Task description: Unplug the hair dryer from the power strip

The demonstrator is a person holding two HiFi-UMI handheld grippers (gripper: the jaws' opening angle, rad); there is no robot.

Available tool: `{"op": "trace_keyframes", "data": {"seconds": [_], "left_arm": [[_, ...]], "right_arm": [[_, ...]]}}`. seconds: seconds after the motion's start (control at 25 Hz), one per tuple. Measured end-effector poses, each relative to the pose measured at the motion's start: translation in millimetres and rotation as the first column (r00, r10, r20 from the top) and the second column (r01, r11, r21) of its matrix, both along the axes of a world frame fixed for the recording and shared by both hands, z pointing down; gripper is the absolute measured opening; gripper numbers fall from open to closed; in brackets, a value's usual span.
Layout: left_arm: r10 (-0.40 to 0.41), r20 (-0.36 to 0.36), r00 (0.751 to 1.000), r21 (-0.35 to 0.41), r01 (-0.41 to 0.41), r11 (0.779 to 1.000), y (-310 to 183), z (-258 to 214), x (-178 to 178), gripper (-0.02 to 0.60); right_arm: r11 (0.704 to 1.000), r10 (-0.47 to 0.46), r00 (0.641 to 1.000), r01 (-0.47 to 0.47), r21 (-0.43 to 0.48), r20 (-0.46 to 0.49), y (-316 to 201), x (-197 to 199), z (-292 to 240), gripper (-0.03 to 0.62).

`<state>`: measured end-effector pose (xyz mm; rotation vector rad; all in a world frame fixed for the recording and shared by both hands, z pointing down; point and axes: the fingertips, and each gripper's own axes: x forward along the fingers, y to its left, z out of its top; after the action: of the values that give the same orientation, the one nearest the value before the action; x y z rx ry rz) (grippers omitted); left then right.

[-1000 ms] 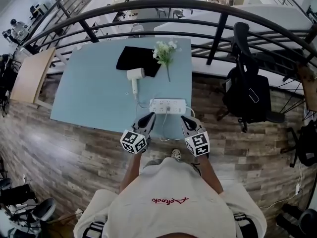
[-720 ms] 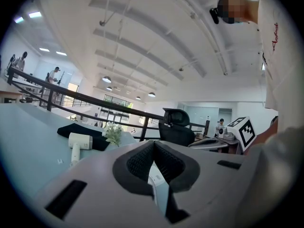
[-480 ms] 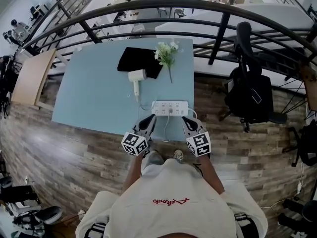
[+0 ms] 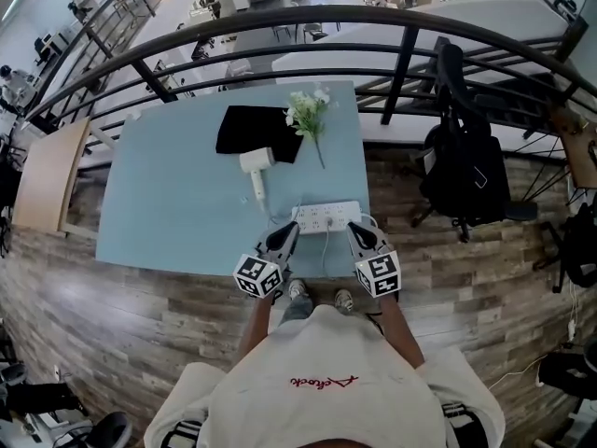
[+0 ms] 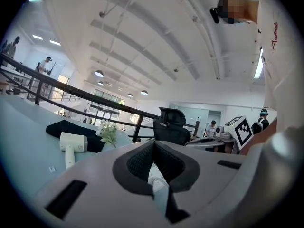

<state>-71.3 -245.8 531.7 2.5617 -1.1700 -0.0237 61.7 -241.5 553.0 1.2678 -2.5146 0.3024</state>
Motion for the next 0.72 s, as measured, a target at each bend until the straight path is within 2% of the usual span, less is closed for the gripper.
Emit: {"op": "trace_keyframes", "data": {"seconds": [0.52, 0.72], "left_arm": [[0.116, -0.021, 0.993, 0.026, -0.116, 0.993, -34, -10, -50, 0.009], [0.155, -0.028, 0.987, 0.02, -0.155, 0.988, -32, -7, -64, 0.009]], "right_arm": [[0.997, 0.072, 0.997, -0.072, 0.008, -0.033, -25, -64, -11, 0.018], [0.996, 0.093, 0.995, -0.093, 0.0, -0.039, -17, -85, -8, 0.017]]}}
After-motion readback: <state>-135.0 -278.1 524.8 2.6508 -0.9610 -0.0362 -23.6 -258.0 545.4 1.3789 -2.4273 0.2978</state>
